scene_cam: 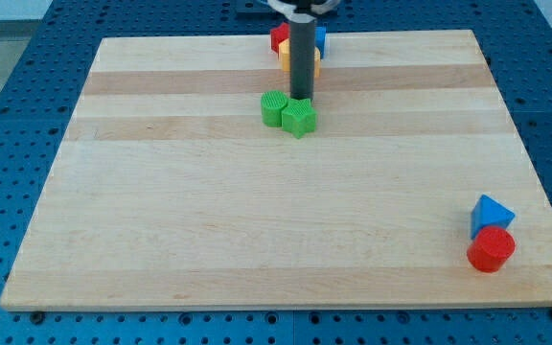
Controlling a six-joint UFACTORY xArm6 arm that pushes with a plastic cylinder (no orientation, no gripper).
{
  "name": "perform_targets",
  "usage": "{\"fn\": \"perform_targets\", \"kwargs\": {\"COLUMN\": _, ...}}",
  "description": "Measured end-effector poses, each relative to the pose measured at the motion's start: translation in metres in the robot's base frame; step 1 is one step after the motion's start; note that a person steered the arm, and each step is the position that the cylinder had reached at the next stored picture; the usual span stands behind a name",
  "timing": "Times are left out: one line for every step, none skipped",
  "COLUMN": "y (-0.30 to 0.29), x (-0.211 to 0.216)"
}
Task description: Separate the yellow hexagon from the yellow heart
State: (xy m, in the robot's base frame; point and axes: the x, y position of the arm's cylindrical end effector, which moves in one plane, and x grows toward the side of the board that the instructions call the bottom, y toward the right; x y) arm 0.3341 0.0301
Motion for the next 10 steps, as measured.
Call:
{"fn": "perform_targets", "kwargs": {"y": 0.064, "x": 0.000}}
{"fn": "perform_targets", "kwargs": {"y": 0.112, "x": -0.020}}
{"fn": "perform_targets", "kwargs": {"y": 0.119, "x": -0.060}}
{"fn": "perform_targets", "kwargs": {"y": 0.111, "x": -0.090}}
{"fn": "perform_targets", "kwargs": {"y": 0.081, "x": -0.094}}
{"fn": "perform_targets", "kwargs": {"y": 0.051, "x": -0.094}}
{"fn": "perform_targets", "kwargs": {"y": 0.024, "x": -0.094}}
{"fn": "perform_targets", "kwargs": {"y": -0.001, "x": -0.089}}
{"fn": "perform_targets", "kwargs": {"y": -0.033, "x": -0.078}}
{"fn": "perform_targets", "kwargs": {"y": -0.067, "x": -0.067}}
